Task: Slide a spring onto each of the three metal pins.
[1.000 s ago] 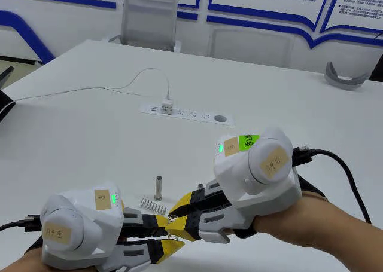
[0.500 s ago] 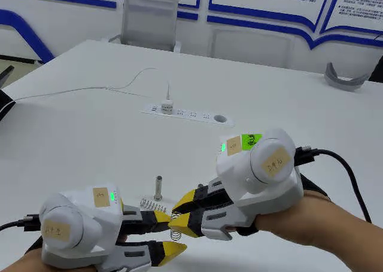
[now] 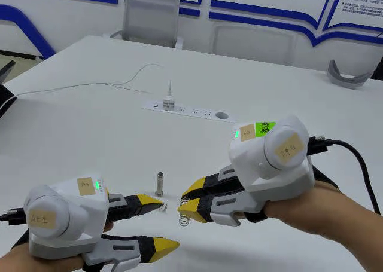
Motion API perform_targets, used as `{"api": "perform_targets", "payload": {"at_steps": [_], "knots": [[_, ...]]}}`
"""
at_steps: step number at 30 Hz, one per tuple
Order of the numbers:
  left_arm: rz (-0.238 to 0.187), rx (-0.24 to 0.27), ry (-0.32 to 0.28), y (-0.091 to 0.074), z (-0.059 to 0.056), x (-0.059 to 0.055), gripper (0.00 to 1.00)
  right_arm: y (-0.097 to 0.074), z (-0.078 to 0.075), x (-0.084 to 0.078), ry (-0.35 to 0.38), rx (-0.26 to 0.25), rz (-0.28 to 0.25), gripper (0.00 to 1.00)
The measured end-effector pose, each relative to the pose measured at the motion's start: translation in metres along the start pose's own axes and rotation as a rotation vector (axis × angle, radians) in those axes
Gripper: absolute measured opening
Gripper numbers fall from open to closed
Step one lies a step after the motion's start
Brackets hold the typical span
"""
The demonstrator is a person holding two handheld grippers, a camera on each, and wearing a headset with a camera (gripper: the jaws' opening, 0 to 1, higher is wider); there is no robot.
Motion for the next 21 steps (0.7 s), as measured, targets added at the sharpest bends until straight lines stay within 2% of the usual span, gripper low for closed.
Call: {"api": "perform_targets", "payload": {"at_steps": [11, 21], "knots": [[-0.001, 0.047, -0.026, -0.008, 0.009, -0.005, 0.55, -0.009, -0.017, -0.002, 0.018, -0.054, -0.006, 0.12], [0.001, 0.072, -0.045, -0.013, 0.014, -0.009, 0.61, -0.016, -0.043, -0.003, 0.044, -0.136, -0.015, 0.12]]}}
Point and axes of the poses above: the centre of the closed fingertips' face, and the gripper's own axes: y roughly forward along the fingers, z roughly to its left, x roughly out of its top, the point moved 5 cm from there along -y, roughly backward along the fingers, and after that the axes turned 7 degrees about -y, right-handed, at the moved point
